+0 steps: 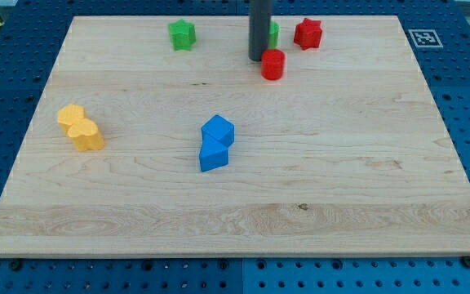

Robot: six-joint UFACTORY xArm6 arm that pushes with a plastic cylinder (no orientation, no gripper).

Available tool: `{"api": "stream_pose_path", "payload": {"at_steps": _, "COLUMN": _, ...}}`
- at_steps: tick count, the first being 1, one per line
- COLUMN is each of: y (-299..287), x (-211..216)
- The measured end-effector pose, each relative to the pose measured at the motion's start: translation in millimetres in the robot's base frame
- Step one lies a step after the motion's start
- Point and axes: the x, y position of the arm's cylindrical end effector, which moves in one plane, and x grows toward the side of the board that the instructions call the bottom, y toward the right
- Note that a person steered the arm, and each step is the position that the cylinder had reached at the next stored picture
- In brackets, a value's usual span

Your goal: Nudge the red star to the right

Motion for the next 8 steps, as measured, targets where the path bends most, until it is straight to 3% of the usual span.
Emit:
{"api": "stream_pose_path", "payload": {"at_steps": 2, "y": 13, "x": 9}}
{"api": "stream_pose_path", "payload": {"at_steps": 6, "y": 47, "x": -64}}
{"api": "stream_pose_path", "payload": {"at_steps": 8, "y": 47, "x": -72}}
